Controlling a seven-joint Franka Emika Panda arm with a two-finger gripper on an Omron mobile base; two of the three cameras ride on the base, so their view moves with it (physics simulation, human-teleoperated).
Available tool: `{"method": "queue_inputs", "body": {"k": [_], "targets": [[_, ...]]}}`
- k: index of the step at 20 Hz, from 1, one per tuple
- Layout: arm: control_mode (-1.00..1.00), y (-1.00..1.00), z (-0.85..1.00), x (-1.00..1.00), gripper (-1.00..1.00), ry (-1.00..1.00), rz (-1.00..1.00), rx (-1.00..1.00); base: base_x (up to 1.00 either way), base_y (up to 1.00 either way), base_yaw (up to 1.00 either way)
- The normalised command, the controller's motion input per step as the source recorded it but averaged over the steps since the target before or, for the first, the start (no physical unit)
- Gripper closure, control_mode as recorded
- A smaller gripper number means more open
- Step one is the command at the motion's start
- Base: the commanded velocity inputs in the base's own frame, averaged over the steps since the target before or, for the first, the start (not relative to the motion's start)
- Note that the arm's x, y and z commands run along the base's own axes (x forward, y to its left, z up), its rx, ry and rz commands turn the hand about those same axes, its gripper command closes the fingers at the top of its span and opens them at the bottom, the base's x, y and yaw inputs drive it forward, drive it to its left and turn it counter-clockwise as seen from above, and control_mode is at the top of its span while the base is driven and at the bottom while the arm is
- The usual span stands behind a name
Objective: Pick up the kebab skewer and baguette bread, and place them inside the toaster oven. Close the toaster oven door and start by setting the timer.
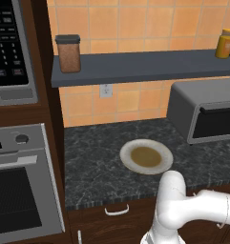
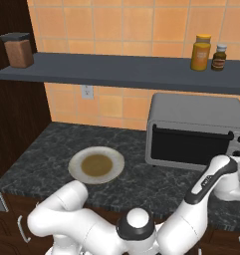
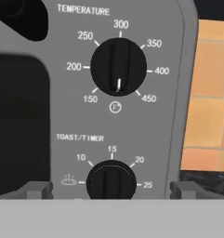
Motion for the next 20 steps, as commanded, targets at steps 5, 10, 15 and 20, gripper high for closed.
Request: {"method": "queue_inputs", "body": {"k": [5, 10, 15, 20], "targets": [[-1.0, 0.0, 0.0, 0.1, -1.0, 0.0, 0.0, 0.0, 0.0, 0.0, 0.0], [-1.0, 0.0, 0.0, 0.07, -1.0, 0.0, 0.0, 0.0, 0.0, 0.0, 0.0], [-1.0, 0.02, 0.0, 0.0, -1.0, 0.0, 0.0, 0.0, 0.0, 0.0, 0.0], [-1.0, 0.0, 0.0, 0.0, -1.0, 0.0, 0.0, 0.0, 0.0, 0.0, 0.0]]}}
